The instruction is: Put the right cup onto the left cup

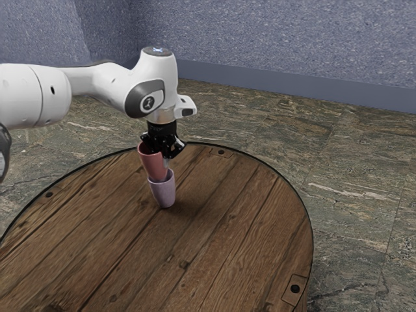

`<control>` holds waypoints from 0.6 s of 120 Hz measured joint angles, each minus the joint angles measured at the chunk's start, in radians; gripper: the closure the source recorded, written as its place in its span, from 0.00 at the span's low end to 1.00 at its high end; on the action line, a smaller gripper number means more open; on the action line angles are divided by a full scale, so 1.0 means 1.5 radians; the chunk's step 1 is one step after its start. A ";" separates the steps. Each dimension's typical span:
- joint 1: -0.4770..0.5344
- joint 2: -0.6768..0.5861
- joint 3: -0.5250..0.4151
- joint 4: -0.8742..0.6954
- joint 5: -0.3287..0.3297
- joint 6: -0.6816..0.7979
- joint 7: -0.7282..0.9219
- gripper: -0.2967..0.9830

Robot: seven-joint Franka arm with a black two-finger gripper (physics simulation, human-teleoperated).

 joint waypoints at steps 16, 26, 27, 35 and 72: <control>0.000 0.012 0.000 0.003 -0.001 0.007 0.013 0.84; 0.000 0.019 0.000 0.003 -0.002 0.012 0.019 0.84; 0.000 0.019 0.000 0.003 -0.002 0.013 0.020 0.84; 0.000 0.023 0.000 0.002 -0.004 0.015 0.025 0.82; -0.003 0.009 -0.001 0.002 -0.009 0.019 0.043 0.39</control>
